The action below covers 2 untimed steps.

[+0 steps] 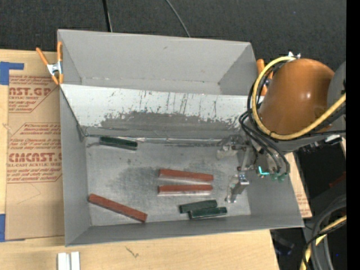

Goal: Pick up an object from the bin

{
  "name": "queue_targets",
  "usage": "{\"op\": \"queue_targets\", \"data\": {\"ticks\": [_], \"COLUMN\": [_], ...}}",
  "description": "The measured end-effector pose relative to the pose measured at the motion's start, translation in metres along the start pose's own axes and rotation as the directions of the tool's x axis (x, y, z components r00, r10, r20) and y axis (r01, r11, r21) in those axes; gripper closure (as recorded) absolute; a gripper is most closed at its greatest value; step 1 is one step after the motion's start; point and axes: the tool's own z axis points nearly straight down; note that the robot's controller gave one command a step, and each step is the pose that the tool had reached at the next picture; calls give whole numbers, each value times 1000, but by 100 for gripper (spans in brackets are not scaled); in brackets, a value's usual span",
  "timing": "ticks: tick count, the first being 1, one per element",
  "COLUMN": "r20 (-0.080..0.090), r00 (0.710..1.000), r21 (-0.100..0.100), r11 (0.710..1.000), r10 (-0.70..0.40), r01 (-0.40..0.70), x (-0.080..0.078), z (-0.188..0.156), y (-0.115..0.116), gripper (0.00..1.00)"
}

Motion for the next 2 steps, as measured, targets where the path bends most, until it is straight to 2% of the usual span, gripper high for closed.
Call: {"op": "queue_targets", "data": {"ticks": [2], "r20": [14], "r00": [1000], "r21": [1], "r11": [1000], "r10": [-5], "r01": [5], "x": [-3], "z": [0], "y": [0], "gripper": [0]}}
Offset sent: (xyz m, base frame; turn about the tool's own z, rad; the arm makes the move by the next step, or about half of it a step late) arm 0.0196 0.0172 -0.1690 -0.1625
